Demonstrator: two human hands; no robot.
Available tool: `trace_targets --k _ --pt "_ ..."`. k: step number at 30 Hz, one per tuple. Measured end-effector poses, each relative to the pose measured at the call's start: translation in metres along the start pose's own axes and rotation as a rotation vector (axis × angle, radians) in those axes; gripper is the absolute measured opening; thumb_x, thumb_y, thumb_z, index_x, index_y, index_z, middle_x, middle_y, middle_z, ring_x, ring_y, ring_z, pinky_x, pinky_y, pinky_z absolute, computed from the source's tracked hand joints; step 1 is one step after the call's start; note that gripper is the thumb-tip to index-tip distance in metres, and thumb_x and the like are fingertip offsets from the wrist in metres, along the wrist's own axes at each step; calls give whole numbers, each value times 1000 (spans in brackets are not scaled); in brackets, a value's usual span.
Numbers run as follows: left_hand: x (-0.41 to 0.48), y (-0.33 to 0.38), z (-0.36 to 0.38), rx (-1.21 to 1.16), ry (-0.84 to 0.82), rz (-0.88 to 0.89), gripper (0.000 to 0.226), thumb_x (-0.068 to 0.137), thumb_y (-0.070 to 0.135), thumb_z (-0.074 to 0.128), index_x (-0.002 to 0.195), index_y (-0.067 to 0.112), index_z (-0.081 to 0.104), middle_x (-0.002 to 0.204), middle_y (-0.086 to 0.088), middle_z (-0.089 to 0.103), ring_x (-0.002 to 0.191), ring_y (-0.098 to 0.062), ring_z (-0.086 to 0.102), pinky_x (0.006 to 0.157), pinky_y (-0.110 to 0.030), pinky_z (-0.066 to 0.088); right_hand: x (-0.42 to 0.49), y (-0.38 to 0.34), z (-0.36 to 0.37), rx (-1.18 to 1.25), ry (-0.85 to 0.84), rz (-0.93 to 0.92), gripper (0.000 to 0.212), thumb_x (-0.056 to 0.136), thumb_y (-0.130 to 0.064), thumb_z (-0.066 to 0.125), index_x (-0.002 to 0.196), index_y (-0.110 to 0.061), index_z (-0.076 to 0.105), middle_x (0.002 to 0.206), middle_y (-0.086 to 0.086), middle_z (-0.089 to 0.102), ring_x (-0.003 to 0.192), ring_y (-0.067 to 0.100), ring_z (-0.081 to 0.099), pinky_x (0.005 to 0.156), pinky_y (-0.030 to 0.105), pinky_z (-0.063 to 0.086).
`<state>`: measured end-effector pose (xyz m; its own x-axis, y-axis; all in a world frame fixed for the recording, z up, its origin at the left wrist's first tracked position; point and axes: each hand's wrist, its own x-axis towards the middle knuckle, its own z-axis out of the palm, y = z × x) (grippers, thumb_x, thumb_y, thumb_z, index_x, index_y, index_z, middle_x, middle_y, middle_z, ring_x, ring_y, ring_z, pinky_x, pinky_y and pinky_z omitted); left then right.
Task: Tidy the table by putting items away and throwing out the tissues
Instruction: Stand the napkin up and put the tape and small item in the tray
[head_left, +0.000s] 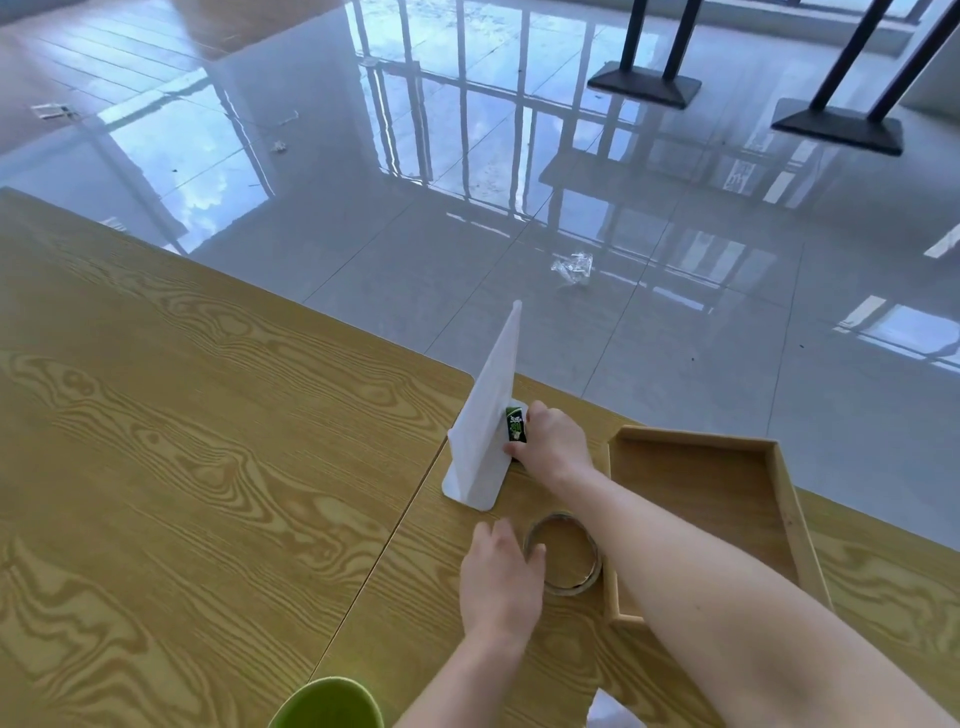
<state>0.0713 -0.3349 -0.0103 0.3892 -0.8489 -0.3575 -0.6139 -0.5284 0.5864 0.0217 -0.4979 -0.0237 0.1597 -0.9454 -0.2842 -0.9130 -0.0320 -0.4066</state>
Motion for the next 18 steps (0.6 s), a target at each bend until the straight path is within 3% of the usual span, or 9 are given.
trace_targets --k 7,12,14,18 --pt "11 -6 6 -14 -12 4 20 90 31 60 107 20 65 100 6 63 93 -15 59 82 -29 49 4 -1 2 58 -11 43 27 82 -29 74 92 -14 53 94 7 65 85 27 61 64 34 44" --pt "18 -2 3 -35 1 -59 8 78 20 62 84 19 68 82 6 66 79 -16 61 73 -32 52 -17 12 -17 173 58 48 23 78 -31 69 89 -13 61 81 2 66 77 24 61 59 35 46" --pt "19 -1 2 -45 2 -74 5 75 19 62 77 19 66 74 6 66 75 -17 62 69 -32 52 -32 24 -30 249 110 41 24 80 -31 70 96 -14 64 81 -2 68 77 21 64 67 38 55" --pt "21 -3 -1 -52 43 -48 6 74 19 63 76 21 68 70 8 65 72 -16 61 65 -28 43 -65 65 -52 336 211 86 26 81 -34 71 101 -19 69 81 -10 67 78 12 63 69 31 54"
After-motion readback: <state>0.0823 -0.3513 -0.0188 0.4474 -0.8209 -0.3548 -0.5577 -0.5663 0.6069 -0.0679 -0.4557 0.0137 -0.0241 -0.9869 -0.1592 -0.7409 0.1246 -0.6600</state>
